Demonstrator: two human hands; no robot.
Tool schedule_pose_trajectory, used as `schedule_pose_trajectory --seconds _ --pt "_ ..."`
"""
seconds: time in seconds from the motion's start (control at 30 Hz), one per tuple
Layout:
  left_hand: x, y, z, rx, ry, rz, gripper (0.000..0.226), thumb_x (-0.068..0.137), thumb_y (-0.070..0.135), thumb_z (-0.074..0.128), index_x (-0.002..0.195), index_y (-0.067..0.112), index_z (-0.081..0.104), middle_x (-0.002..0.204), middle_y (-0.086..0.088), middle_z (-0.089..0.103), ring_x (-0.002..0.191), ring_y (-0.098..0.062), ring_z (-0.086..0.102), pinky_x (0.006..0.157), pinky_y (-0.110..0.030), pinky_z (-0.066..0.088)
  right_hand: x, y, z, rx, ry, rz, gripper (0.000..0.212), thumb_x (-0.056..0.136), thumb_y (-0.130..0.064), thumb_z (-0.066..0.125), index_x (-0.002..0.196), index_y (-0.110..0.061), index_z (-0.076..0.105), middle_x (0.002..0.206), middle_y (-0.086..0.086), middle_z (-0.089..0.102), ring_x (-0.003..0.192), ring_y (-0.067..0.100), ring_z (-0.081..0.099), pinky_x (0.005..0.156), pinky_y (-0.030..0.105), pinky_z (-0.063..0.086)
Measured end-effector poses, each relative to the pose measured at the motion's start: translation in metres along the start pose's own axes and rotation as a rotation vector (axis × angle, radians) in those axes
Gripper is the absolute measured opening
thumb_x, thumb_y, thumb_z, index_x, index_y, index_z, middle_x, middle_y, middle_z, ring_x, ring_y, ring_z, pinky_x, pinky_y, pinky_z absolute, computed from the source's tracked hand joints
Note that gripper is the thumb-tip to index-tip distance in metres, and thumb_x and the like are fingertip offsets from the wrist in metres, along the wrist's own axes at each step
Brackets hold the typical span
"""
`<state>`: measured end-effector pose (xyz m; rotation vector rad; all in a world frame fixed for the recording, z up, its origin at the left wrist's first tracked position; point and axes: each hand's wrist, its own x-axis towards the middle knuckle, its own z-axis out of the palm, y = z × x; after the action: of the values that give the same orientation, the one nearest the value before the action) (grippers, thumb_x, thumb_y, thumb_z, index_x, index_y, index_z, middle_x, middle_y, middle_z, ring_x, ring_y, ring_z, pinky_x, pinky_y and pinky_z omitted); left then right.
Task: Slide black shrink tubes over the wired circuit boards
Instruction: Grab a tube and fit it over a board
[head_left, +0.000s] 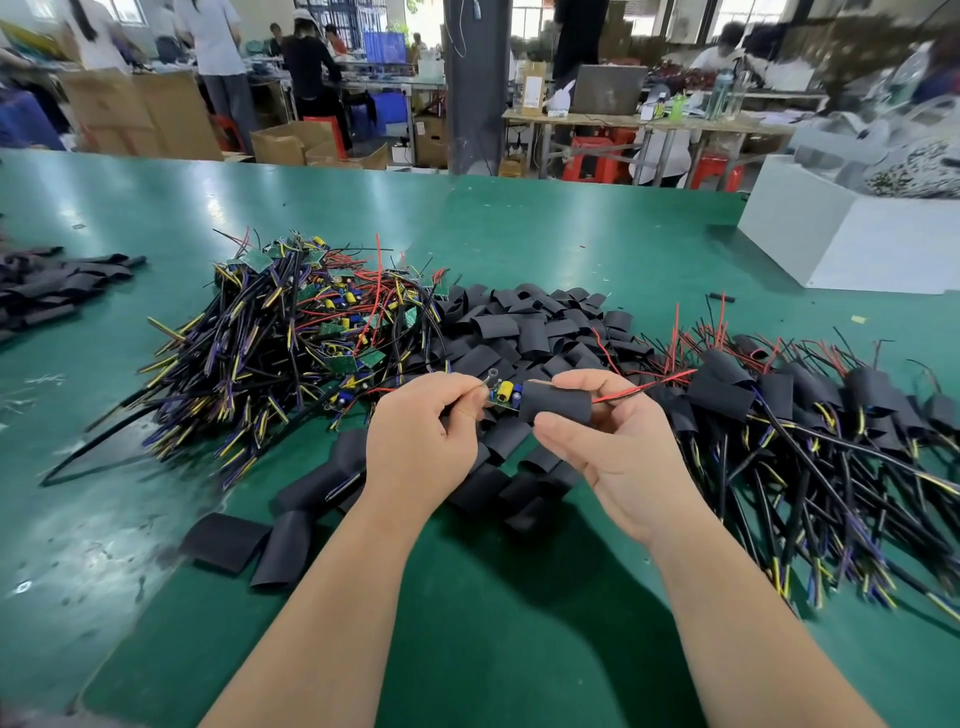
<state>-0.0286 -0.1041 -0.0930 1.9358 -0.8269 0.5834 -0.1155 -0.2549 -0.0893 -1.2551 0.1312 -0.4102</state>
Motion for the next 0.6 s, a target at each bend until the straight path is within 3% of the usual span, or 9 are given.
schedule_pose_trajectory --seconds 0.1,0.27,0.47,0.6 --pt "-0.001 0.001 0.001 0.005 -0.016 -0.001 0.019 0.087 0.016 0.056 0.079 0.009 0.072 0.066 0.001 0.065 0.063 -0.021 0.059 0.061 -0.036 0.045 -0.002 -0.002 0.002 0.025 0.034 0.001 0.039 0.054 -0.018 0.081 0.091 -0.014 0.069 0.088 0.009 0.074 0.082 0.021 0.071 0.068 0.027 0.058" --pt "-0.003 0.004 0.001 0.024 -0.047 0.015 0.017 0.086 0.014 0.057 0.08 0.01 0.073 0.068 0.003 0.066 0.065 -0.02 0.06 0.062 -0.036 0.047 -0.002 -0.002 0.01 0.093 0.107 0.023 0.034 0.061 -0.028 0.075 0.083 -0.005 0.065 0.089 0.012 0.075 0.082 0.027 0.073 0.06 0.022 0.056" --pt "-0.005 0.007 0.003 0.101 -0.104 0.083 0.015 0.084 0.013 0.058 0.083 0.013 0.073 0.075 0.003 0.067 0.07 -0.02 0.061 0.059 -0.034 0.05 -0.004 0.002 0.015 0.041 0.118 0.093 0.011 0.082 -0.012 0.069 0.089 -0.004 0.068 0.089 0.01 0.075 0.079 0.024 0.074 0.059 0.022 0.055" --pt "-0.004 0.007 0.003 0.084 -0.109 0.106 0.015 0.084 0.014 0.059 0.083 0.012 0.074 0.071 0.002 0.065 0.066 -0.019 0.058 0.057 -0.036 0.049 -0.003 0.003 0.018 0.146 0.134 0.127 0.032 0.072 -0.023 0.07 0.095 -0.001 0.065 0.094 0.011 0.075 0.082 0.023 0.074 0.06 0.021 0.055"
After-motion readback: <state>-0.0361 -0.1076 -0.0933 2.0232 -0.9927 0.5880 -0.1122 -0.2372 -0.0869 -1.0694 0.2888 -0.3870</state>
